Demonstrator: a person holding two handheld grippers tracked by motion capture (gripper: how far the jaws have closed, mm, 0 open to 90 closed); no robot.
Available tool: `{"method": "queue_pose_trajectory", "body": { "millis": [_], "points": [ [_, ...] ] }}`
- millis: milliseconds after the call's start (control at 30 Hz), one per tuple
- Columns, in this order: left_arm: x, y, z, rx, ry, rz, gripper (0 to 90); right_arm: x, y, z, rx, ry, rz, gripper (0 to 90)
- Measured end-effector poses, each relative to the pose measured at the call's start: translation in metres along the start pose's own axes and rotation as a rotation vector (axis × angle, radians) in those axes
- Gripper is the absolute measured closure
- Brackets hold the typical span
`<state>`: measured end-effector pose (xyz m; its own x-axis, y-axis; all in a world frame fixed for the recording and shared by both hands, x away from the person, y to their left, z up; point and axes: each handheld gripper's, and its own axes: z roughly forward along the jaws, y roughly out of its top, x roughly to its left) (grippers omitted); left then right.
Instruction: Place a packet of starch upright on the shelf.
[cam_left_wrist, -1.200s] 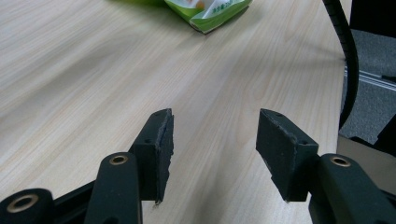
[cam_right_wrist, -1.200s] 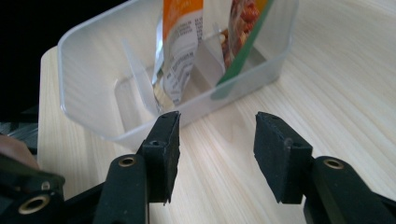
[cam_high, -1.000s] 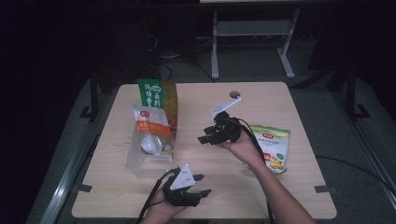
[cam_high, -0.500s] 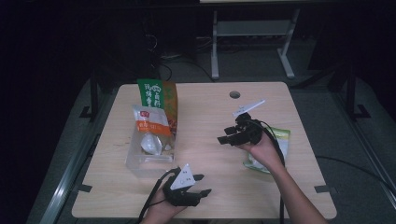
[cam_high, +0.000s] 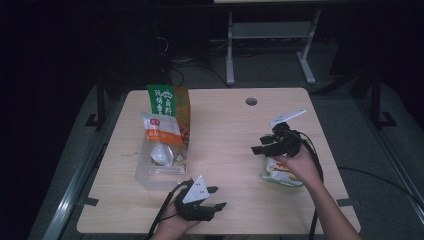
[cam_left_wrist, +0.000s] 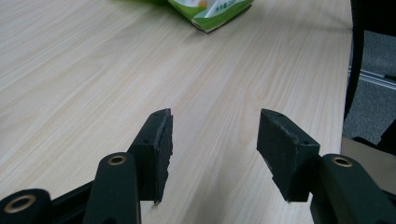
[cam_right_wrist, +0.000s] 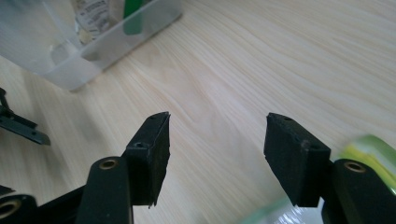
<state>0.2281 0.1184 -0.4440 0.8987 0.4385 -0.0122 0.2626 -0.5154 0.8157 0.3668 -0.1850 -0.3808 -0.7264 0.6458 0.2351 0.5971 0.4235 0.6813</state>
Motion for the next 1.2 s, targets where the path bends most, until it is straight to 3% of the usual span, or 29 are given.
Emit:
{"method": "queue_pose_trajectory", "body": {
  "millis": [633, 1200],
  "points": [
    [0.001, 0.000, 0.002, 0.005, -0.001, 0.005, 44.3, -0.031, -0.038, -0.029, 0.003, -0.090, 0.105, 37.3],
    [0.001, 0.000, 0.003, 0.003, -0.009, -0.030, 42.4, -0.065, -0.084, -0.049, 0.028, -0.180, 0.207, 35.1]
  ]
}}
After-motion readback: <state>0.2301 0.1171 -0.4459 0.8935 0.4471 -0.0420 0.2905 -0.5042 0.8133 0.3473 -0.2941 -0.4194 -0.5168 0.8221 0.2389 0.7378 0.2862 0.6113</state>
